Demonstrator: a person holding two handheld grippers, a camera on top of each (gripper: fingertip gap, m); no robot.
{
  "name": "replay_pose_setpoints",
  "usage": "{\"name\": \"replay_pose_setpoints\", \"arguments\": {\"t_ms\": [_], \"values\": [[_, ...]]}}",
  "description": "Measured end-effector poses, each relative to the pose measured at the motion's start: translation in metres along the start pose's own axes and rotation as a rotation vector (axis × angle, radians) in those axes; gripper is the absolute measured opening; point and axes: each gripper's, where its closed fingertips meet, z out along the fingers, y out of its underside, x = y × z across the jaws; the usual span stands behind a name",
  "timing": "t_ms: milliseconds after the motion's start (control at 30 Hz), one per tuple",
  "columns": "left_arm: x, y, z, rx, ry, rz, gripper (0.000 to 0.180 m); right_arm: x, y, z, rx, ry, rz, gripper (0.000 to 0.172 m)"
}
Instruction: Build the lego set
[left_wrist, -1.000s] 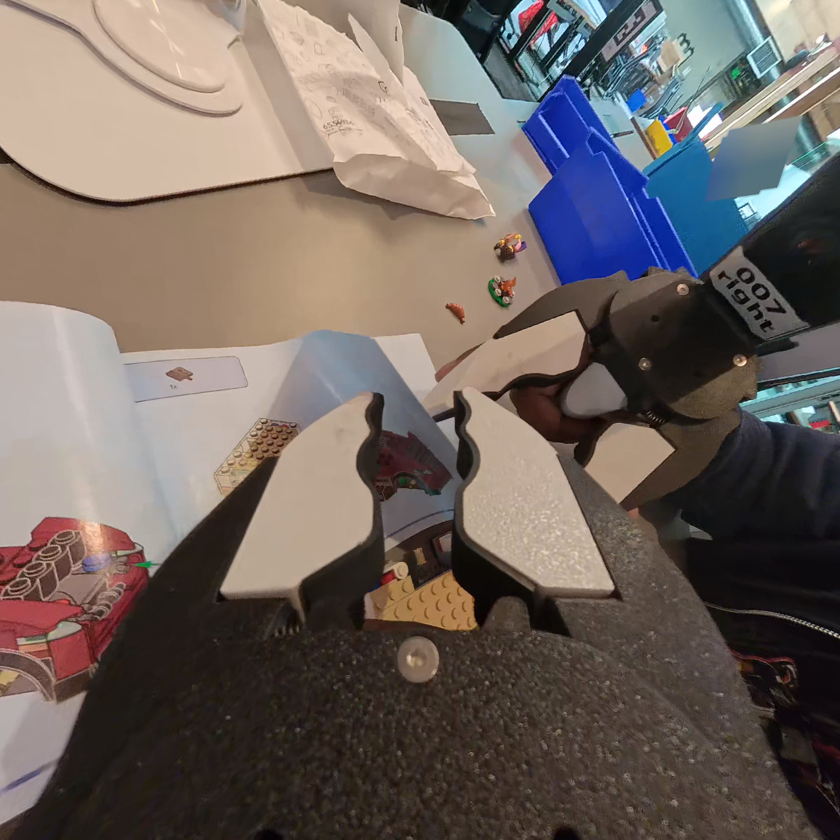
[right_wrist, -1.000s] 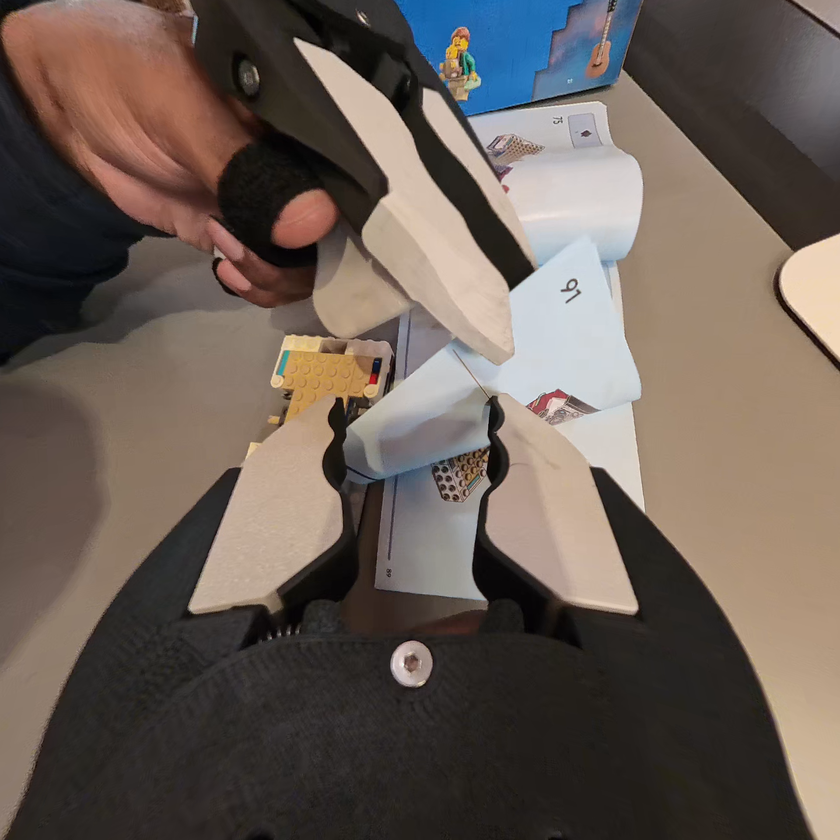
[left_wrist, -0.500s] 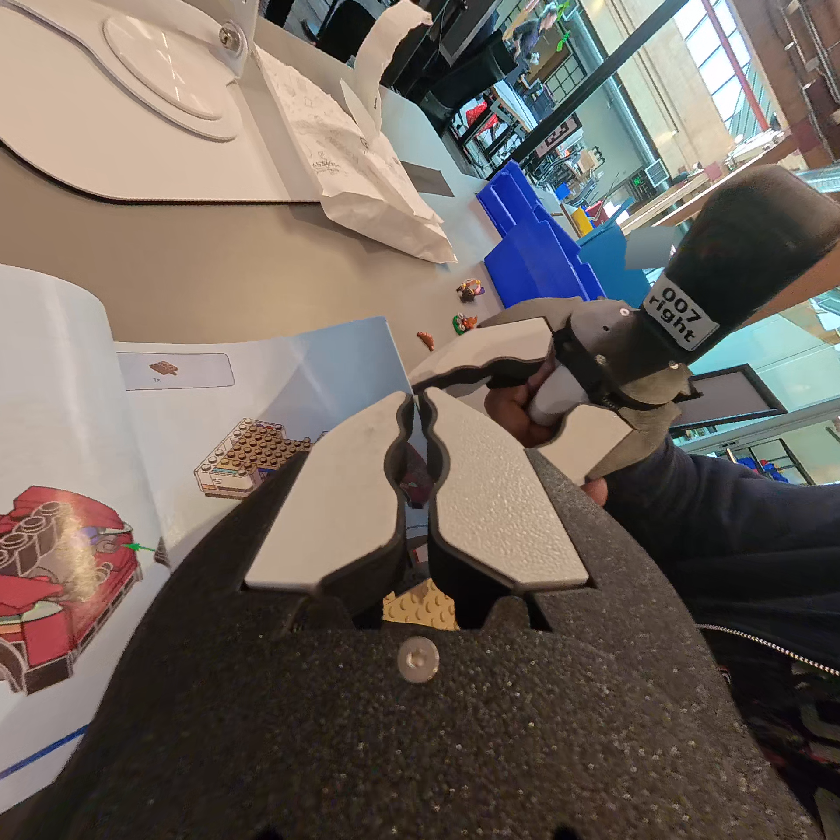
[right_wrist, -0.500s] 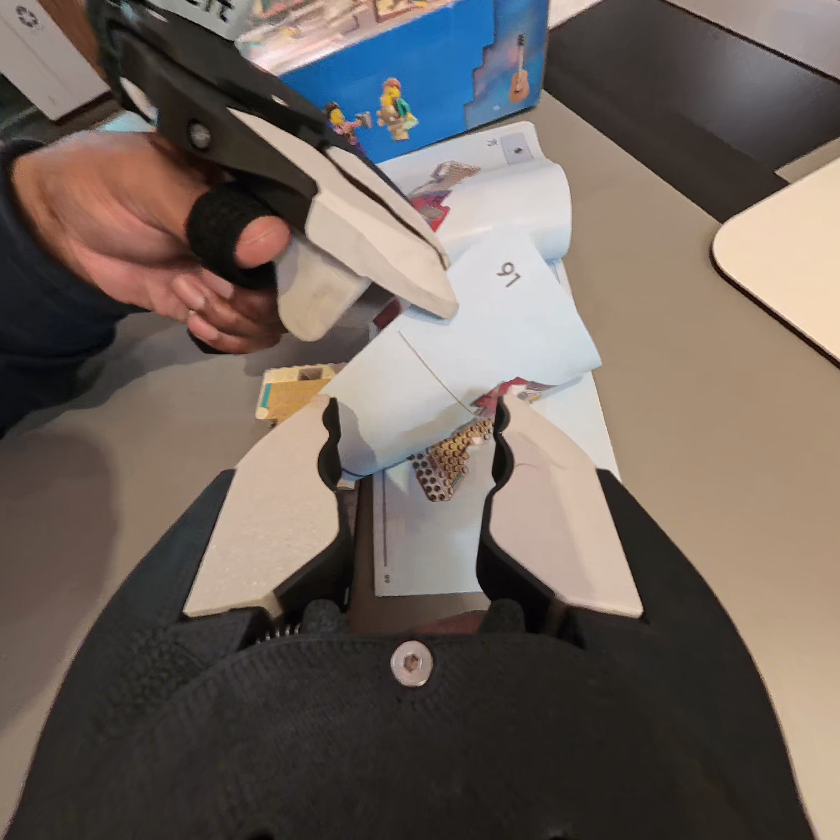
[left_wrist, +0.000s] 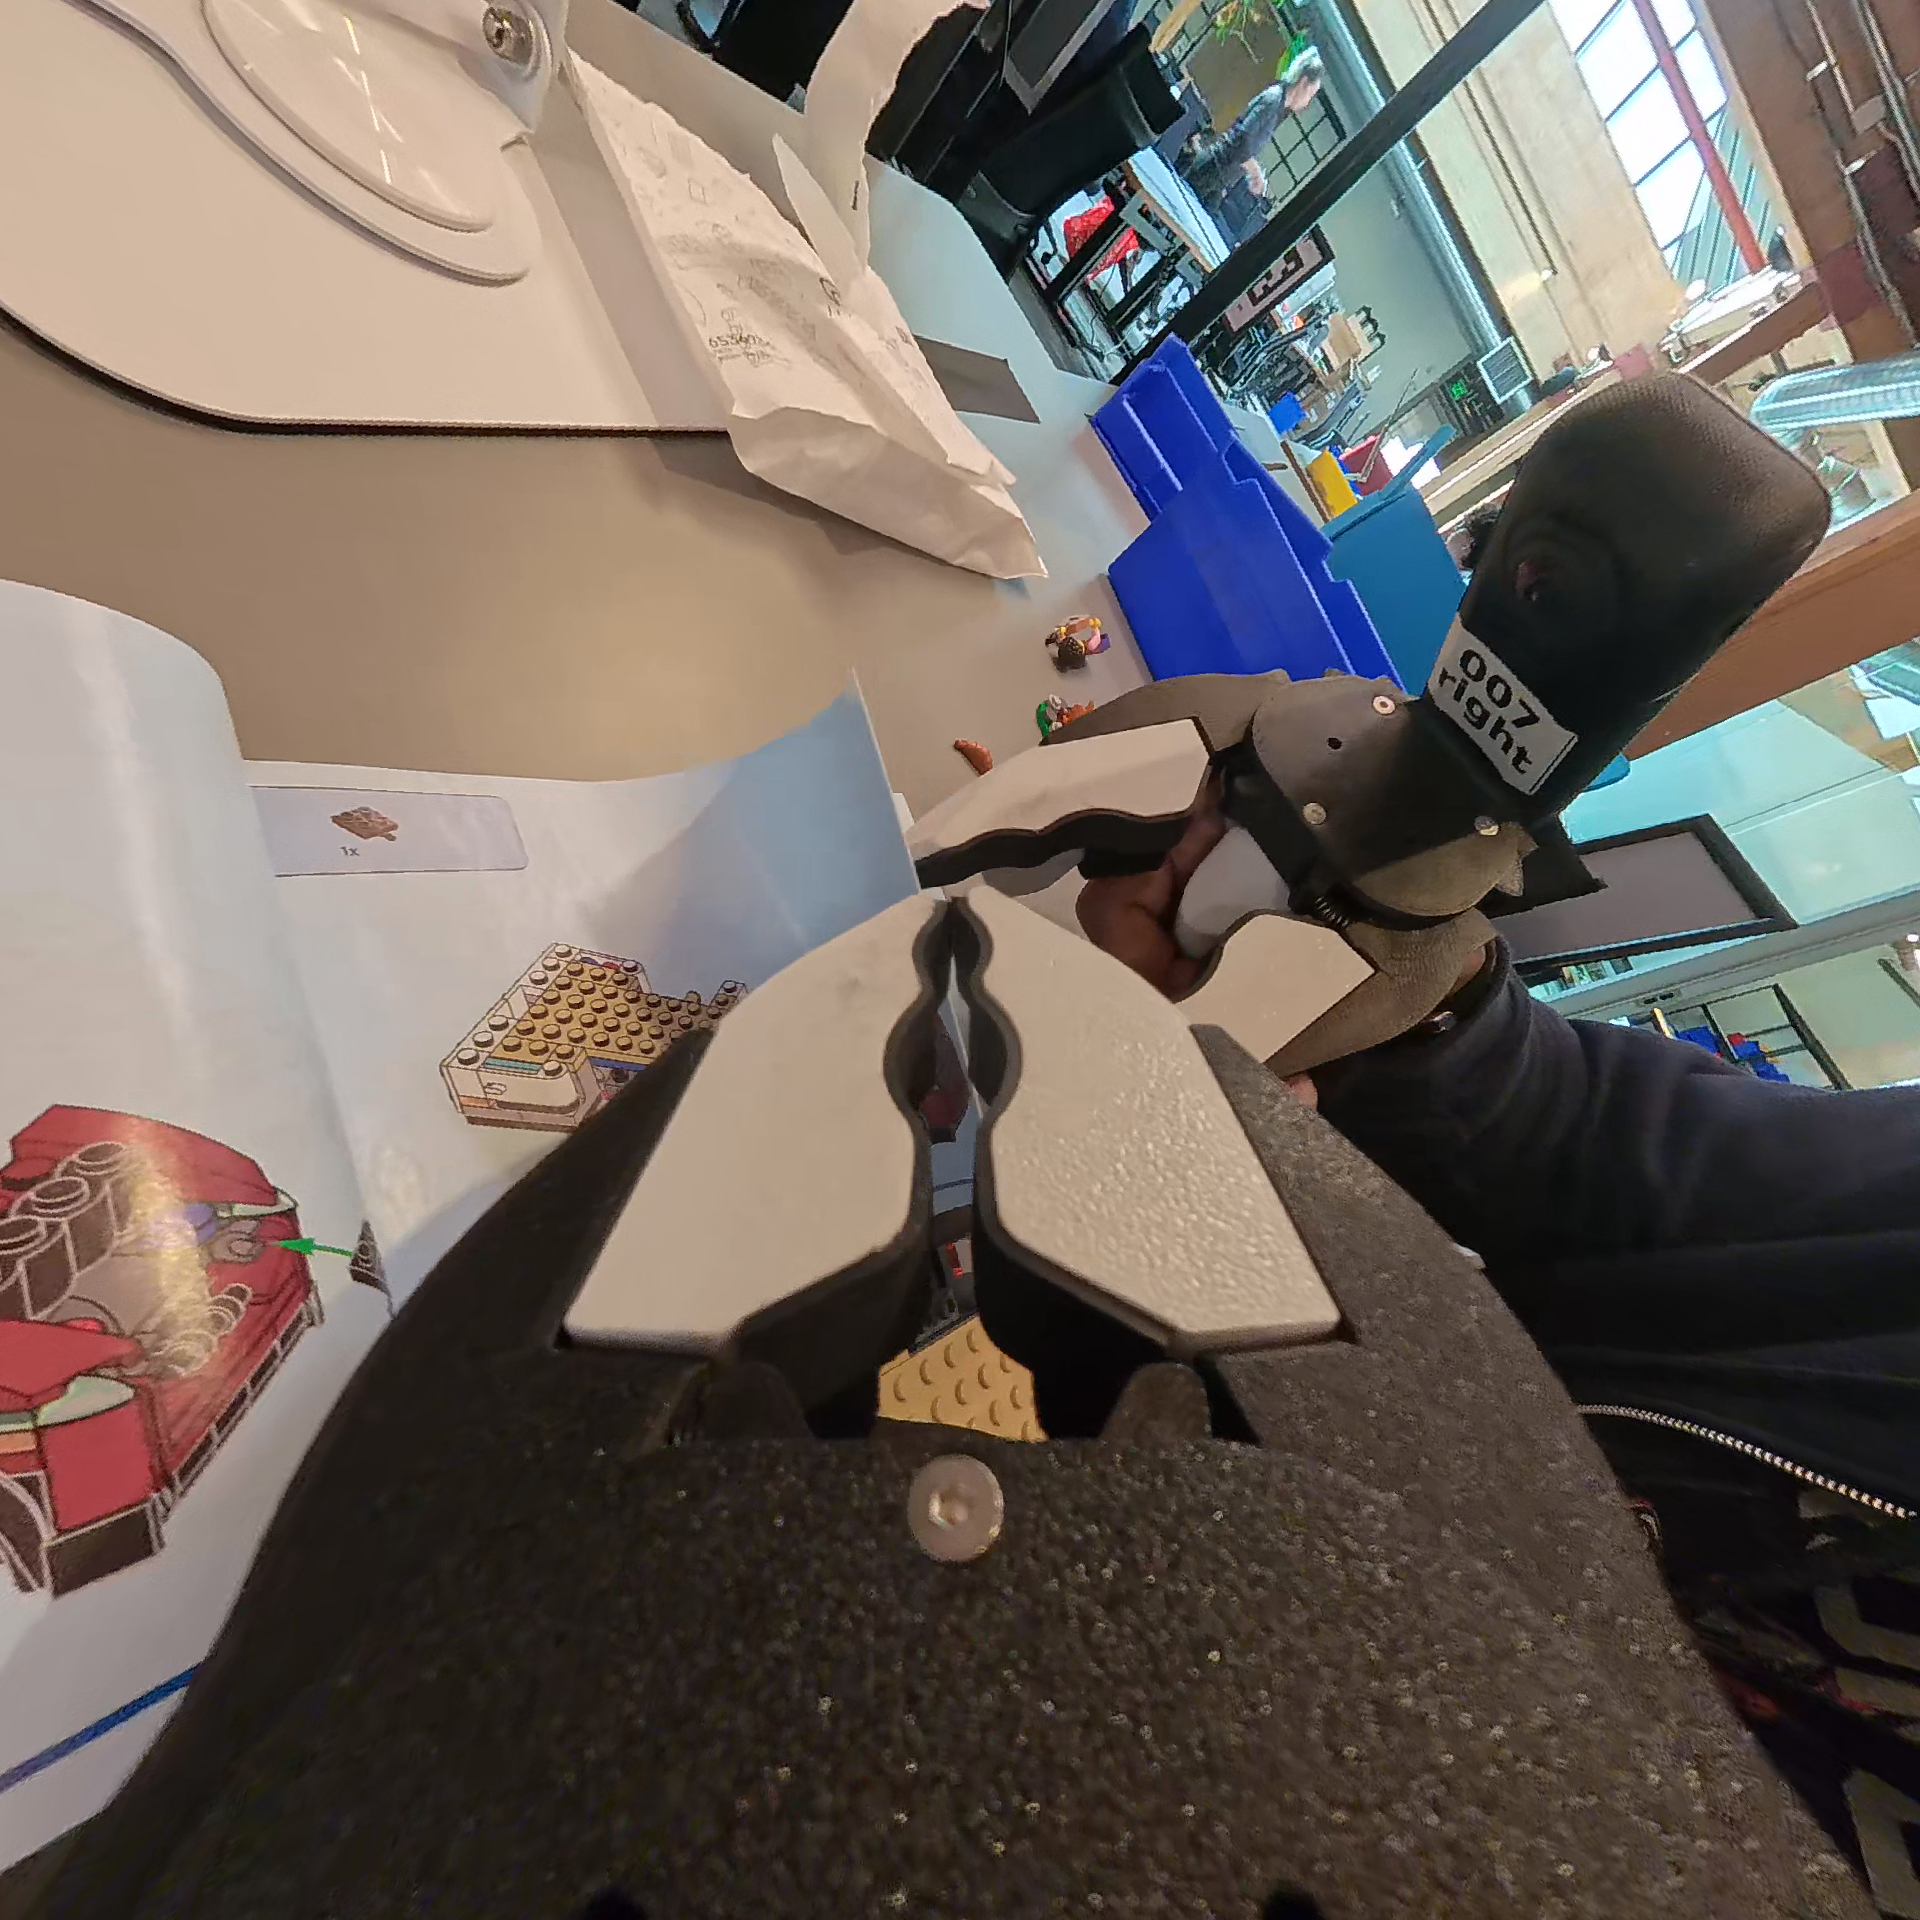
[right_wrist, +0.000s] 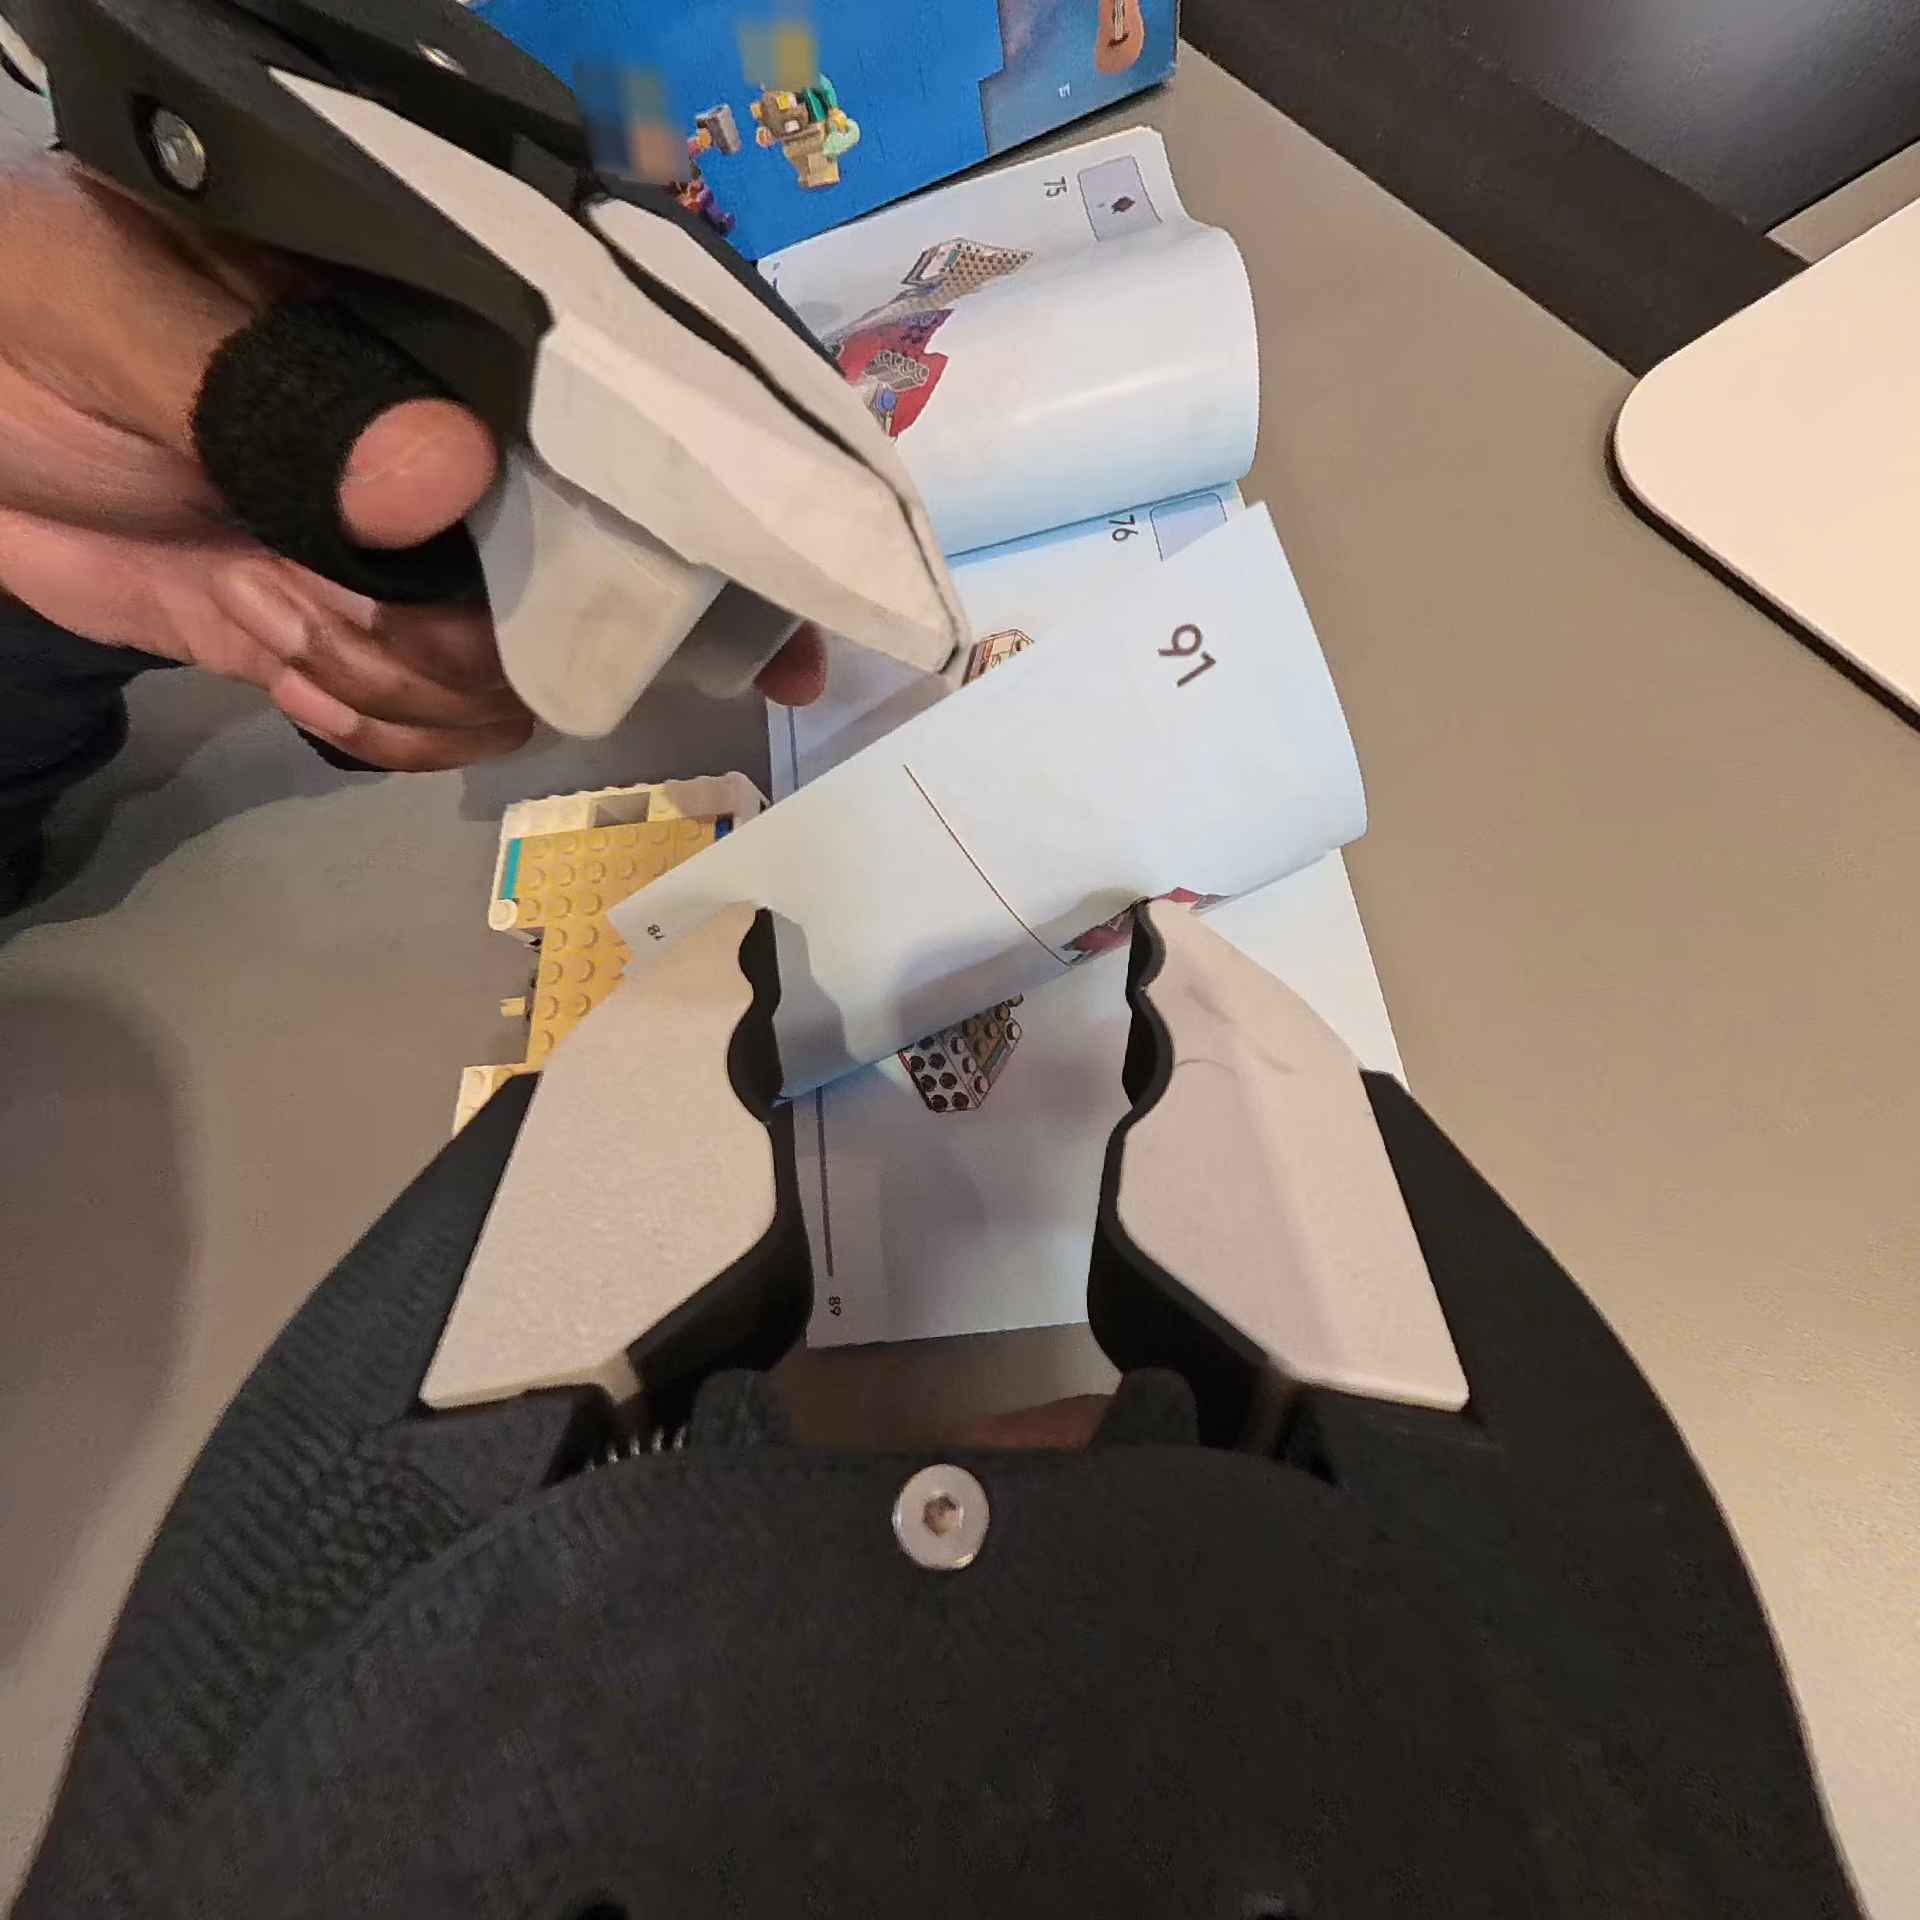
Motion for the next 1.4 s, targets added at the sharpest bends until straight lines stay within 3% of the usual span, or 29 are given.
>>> {"name": "replay_pose_setpoints", "arguments": {"t_ms": [1400], "values": [[0.0029, 0.0043, 0.0054, -0.009, 0.070, -0.053, 0.007, -0.0025, 0.0013, -0.0030, 0.006, -0.032, 0.002, 0.065]]}}
